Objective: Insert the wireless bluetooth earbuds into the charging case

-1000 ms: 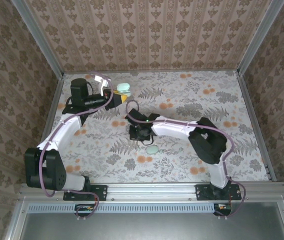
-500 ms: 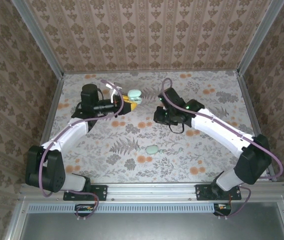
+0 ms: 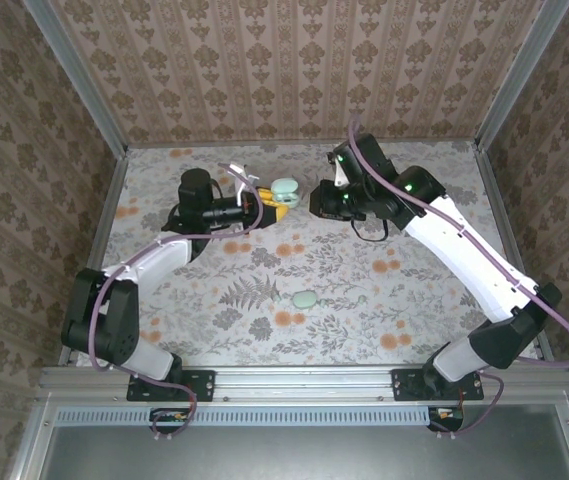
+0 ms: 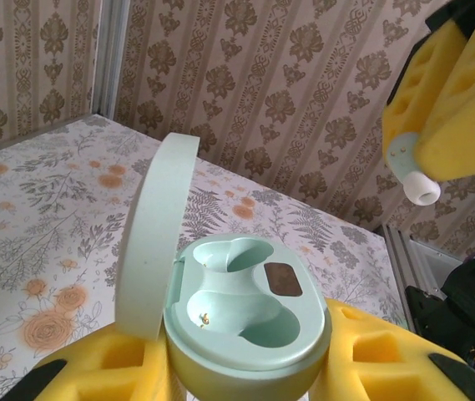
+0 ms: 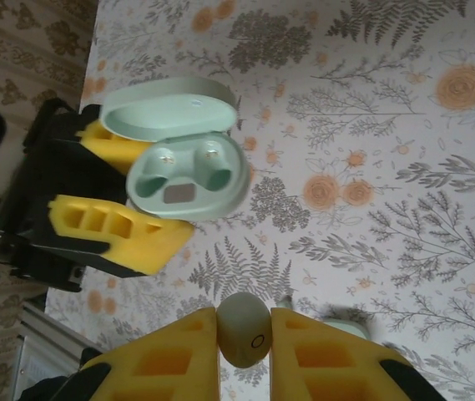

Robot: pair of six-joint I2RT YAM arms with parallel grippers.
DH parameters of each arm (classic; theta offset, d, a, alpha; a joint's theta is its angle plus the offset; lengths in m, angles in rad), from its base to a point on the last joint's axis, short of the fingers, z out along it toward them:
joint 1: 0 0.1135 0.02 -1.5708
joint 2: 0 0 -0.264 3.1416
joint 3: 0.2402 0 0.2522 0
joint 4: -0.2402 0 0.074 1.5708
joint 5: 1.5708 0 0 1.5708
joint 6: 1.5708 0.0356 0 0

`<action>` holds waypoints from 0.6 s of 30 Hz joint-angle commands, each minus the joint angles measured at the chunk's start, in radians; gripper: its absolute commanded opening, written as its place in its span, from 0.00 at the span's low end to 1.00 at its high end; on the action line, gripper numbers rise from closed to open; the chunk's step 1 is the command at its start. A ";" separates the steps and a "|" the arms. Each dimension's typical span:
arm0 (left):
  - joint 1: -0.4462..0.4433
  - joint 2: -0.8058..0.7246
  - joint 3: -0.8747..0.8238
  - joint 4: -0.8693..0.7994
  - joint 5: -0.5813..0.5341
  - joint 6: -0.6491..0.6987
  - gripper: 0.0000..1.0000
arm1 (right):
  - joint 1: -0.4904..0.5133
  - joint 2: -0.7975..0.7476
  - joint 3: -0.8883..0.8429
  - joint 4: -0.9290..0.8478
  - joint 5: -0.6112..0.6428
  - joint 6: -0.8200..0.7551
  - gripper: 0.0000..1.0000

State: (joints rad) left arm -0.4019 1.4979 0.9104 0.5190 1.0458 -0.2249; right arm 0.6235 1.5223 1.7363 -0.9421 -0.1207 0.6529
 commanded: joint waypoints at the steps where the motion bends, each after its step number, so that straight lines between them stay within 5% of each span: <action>1: -0.018 0.010 0.028 0.055 -0.001 0.004 0.20 | -0.001 0.041 0.066 -0.076 -0.039 -0.029 0.18; 18: -0.072 0.015 0.019 0.085 -0.031 0.043 0.20 | 0.010 0.155 0.193 -0.090 -0.066 -0.049 0.17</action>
State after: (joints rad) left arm -0.4480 1.5047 0.9104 0.5701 1.0145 -0.2153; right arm 0.6266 1.6588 1.8942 -1.0000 -0.1673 0.6231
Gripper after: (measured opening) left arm 0.325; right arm 0.175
